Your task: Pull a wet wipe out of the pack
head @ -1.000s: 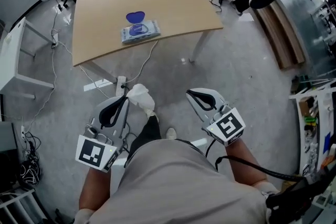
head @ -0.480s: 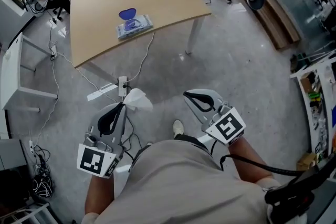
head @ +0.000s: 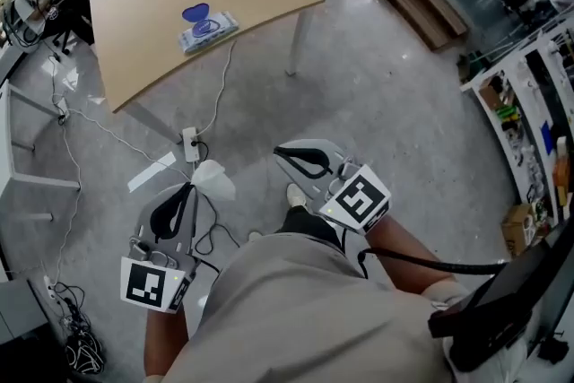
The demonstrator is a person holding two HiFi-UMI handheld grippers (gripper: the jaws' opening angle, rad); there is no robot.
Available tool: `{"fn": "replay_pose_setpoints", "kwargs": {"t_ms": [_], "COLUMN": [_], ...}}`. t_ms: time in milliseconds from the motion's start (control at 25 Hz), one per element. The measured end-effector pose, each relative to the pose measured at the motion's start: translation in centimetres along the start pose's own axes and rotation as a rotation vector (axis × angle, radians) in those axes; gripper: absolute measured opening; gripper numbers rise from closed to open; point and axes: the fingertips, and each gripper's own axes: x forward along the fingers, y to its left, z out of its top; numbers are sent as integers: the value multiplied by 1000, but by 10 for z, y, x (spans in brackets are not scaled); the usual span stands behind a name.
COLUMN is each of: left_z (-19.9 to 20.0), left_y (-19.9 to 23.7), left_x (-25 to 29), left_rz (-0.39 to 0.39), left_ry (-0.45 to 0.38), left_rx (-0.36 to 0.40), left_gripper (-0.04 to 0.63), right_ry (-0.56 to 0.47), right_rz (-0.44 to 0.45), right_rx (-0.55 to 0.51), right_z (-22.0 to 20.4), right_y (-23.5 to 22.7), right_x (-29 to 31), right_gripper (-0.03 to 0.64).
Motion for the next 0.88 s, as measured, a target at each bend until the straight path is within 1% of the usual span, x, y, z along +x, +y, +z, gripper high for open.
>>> {"fn": "replay_pose_setpoints", "kwargs": {"t_ms": [160,280,440,560,680,880], "left_z": [-16,-19,-19,-17,-16,1], "left_y": [-12,-25,-44,-60,-78,-111], "left_x": [-36,-60,-78,-82,-81,-71], "left_rz": [-60,-85,-114,-119,-126,-136], "left_ry": [4,8,10,-3,8,-18], "left_rx": [-8,-5,3,-3,-4,-18], "left_gripper": [6,6,6,6,6,6], "right_ry": [10,9,1,-5,-3,-5], "right_rz": [-31,-25,-2,14,22,38], "right_rx": [-7,-14,-40,-64,-68,-72], "right_z": [0,8,17,21,23,19], "right_y": [47,78,110,122,128,129], "right_x": [-8,-17,-30,-42,-59,-91], "right_gripper": [3,3,3,3,3,3]}}
